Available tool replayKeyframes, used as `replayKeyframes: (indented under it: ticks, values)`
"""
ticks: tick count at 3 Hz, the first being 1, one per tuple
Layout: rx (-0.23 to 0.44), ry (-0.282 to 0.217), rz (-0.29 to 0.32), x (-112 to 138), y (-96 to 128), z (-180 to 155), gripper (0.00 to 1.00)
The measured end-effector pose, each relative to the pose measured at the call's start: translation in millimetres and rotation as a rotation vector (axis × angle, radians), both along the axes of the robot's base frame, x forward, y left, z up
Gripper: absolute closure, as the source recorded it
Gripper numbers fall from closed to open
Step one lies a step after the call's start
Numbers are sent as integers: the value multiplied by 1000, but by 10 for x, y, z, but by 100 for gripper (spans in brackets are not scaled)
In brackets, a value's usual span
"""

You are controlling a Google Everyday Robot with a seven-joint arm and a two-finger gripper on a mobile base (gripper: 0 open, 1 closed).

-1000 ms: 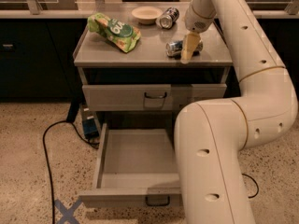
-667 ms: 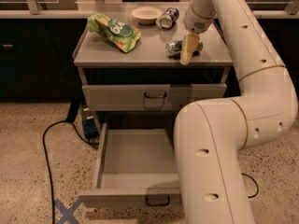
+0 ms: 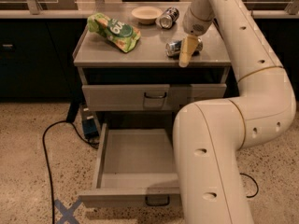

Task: Place redbull can into middle drawer

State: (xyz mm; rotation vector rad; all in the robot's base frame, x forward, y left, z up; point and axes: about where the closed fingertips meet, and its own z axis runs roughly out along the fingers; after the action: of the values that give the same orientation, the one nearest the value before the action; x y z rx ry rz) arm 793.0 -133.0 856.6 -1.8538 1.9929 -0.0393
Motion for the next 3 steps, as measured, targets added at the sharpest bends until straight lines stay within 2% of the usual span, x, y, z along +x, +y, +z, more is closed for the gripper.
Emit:
replayKeyframes:
  ticks: [2,3]
  values:
    - [50,51,-11,19,-56,-351,0]
    - [69,72,-16,20,-50,-475,19]
